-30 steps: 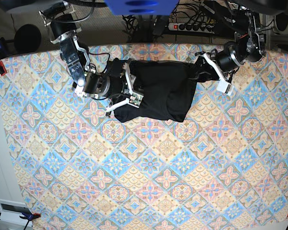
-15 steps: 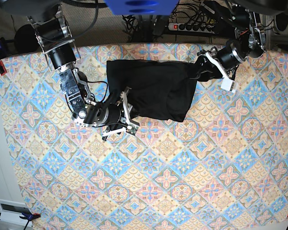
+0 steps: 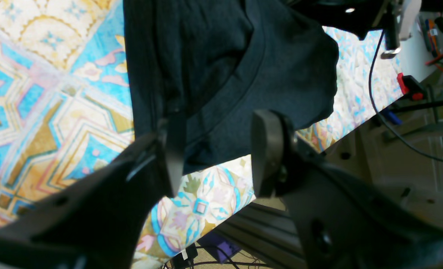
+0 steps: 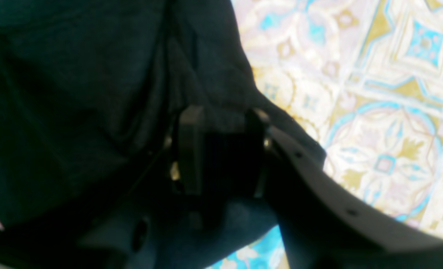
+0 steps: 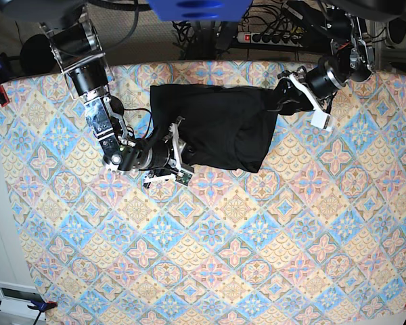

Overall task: Layout the t-shirt on the table in an organized manner, then fold the t-shirt properly
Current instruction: 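Hold the bundle with both grippers and smooth it flat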

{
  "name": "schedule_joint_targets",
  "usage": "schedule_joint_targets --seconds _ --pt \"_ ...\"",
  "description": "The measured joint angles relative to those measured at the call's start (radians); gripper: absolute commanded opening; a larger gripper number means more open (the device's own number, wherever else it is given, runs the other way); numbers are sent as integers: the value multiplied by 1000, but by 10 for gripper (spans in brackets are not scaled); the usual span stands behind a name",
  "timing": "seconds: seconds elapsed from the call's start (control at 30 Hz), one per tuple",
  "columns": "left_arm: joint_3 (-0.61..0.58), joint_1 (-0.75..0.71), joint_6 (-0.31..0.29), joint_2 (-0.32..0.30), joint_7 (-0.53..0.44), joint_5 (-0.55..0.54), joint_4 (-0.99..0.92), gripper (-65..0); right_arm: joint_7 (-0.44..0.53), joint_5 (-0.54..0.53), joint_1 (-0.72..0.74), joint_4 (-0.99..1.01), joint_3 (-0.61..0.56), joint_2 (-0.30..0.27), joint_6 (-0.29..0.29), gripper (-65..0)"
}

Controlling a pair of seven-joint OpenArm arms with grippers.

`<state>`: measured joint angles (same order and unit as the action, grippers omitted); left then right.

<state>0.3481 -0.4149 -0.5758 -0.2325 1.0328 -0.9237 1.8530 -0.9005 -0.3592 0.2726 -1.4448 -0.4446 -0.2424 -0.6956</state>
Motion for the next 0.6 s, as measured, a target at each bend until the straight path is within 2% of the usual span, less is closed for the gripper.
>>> schedule_joint_targets --seconds 0.17,0.47,0.53,0.6 --pt "0 5 0 0 0 0 -2 -375 3 0 2 -7 -103 -6 0 -463" --pt "0 13 0 0 0 1 -4 -375 28 -9 6 25 -118 -4 0 -474" --pt "0 16 0 0 -1 0 -4 -375 45 -24 10 54 -117 -4 -1 -514" --pt "0 16 0 0 -1 0 -4 -375 49 -33 11 66 -113 -3 -1 -597"
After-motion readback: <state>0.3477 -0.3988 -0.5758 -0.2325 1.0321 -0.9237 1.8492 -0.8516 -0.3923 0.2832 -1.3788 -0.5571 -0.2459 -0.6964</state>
